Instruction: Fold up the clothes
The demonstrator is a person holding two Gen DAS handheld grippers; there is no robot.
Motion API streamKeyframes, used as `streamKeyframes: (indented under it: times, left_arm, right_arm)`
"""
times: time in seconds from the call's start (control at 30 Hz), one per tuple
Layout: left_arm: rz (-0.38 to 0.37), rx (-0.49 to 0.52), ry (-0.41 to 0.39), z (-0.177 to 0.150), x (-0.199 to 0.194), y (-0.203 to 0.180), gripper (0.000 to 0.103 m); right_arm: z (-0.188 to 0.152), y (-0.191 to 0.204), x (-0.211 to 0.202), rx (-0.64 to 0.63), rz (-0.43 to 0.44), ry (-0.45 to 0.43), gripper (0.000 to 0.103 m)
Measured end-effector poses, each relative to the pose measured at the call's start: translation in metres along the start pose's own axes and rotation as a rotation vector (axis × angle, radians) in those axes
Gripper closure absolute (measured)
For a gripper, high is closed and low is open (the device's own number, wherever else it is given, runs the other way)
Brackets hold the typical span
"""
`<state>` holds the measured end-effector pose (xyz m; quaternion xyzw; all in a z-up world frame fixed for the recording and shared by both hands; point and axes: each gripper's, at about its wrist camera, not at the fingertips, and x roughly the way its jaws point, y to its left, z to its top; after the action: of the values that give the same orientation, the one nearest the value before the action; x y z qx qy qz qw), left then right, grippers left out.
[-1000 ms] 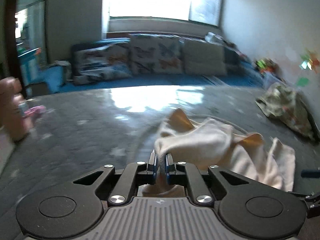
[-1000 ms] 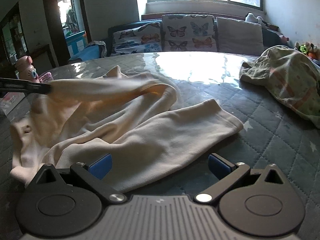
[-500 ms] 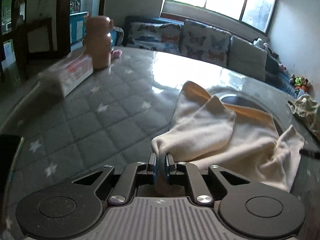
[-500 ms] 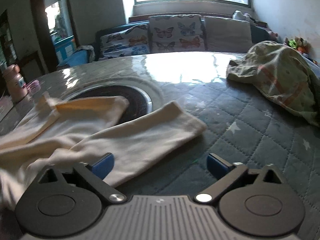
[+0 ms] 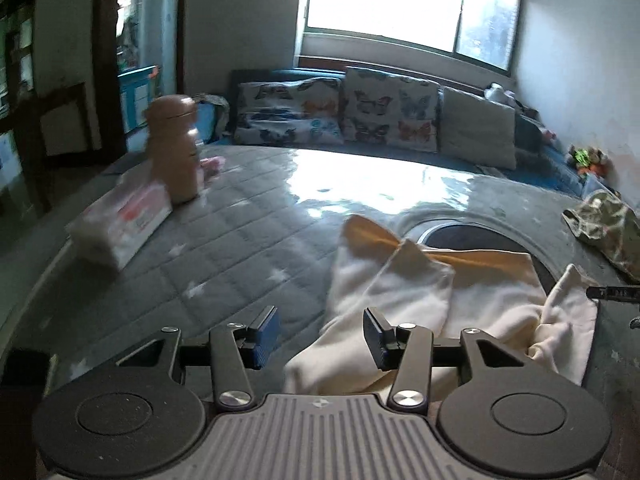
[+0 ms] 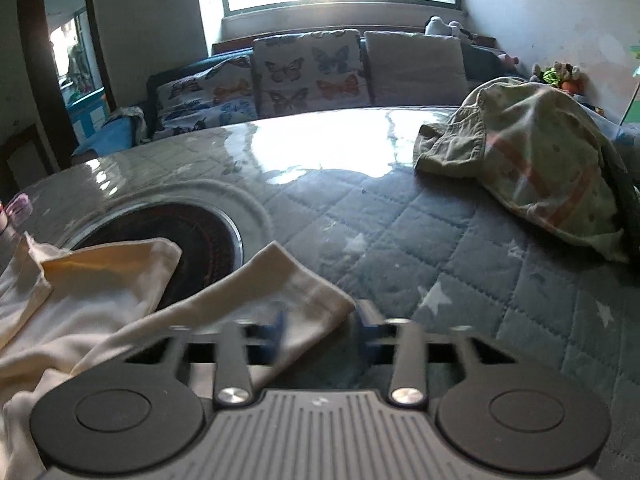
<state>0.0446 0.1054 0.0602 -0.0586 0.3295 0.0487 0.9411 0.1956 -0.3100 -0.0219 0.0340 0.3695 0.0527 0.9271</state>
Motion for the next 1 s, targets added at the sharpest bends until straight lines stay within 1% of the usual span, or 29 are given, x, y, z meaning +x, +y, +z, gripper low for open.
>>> streamKeyframes:
  times: [0.07,0.13,0.2,0.23,0.3,0.4,0.43,0.5,0.53,0.67,0.7,0.77,0.8,0.83,0.87,0.9,0.93,0.97,1.0]
  left_arm:
    - [-0.029,0.034,0.016,0.006,0.014,-0.013,0.054]
    - [-0.052,0.073,0.034,0.01,0.03,-0.028,0.054]
    - [-0.068,0.116,0.049,0.013,0.047,-0.041,0.054]
    - [-0.076,0.137,0.056,0.015,0.055,-0.048,0.052]
    - [-0.088,0.168,0.074,0.016,0.07,-0.06,0.052]
    - [-0.101,0.201,0.103,0.017,0.09,-0.075,0.052]
    - [-0.084,0.214,0.099,0.017,0.095,-0.078,0.052]
    - [-0.052,0.238,0.094,0.016,0.104,-0.085,0.052]
    - [-0.044,0.229,0.095,0.015,0.108,-0.085,0.052]
    - [-0.043,0.194,0.131,0.014,0.126,-0.079,0.052]
    - [-0.046,0.193,0.138,0.013,0.129,-0.077,0.053]
    - [-0.046,0.197,0.128,0.013,0.13,-0.076,0.058]
    - [-0.045,0.199,0.123,0.013,0.131,-0.075,0.07]
    - [-0.043,0.196,0.119,0.014,0.131,-0.074,0.084]
    - [-0.05,0.185,0.117,0.015,0.131,-0.072,0.09]
    - [-0.057,0.175,0.115,0.016,0.13,-0.071,0.095]
    - [-0.063,0.166,0.111,0.017,0.129,-0.07,0.098]
    - [-0.061,0.168,0.095,0.017,0.126,-0.069,0.099]
    - [-0.058,0.169,0.078,0.017,0.122,-0.068,0.101]
  right_arm:
    - [0.0,-0.003,-0.002,0.012,0.001,-0.009,0.095]
    - [0.0,-0.005,-0.006,0.019,-0.001,-0.021,0.097]
    - [-0.001,-0.009,-0.017,0.011,-0.016,-0.052,0.099]
    - [0.0,-0.013,-0.025,0.011,-0.027,-0.07,0.099]
    - [0.002,-0.023,-0.04,0.017,-0.052,-0.109,0.099]
    - [0.005,-0.042,-0.064,0.029,-0.096,-0.144,0.099]
    - [0.004,-0.047,-0.071,0.033,-0.112,-0.152,0.099]
    - [0.0,-0.06,-0.08,0.052,-0.153,-0.15,0.099]
    - [-0.002,-0.067,-0.085,0.062,-0.173,-0.147,0.099]
    - [-0.015,-0.084,-0.075,0.09,-0.21,-0.062,0.098]
    - [-0.019,-0.087,-0.071,0.092,-0.214,-0.04,0.096]
    - [-0.023,-0.088,-0.07,0.088,-0.217,-0.034,0.093]
    - [-0.024,-0.087,-0.07,0.085,-0.217,-0.035,0.09]
    - [-0.024,-0.085,-0.071,0.077,-0.217,-0.042,0.089]
    - [-0.022,-0.082,-0.072,0.068,-0.215,-0.051,0.089]
    - [-0.019,-0.078,-0.073,0.054,-0.207,-0.06,0.088]
    - [-0.016,-0.073,-0.074,0.039,-0.196,-0.068,0.087]
    - [-0.014,-0.068,-0.074,0.027,-0.184,-0.072,0.085]
    - [-0.012,-0.063,-0.074,0.014,-0.171,-0.075,0.081]
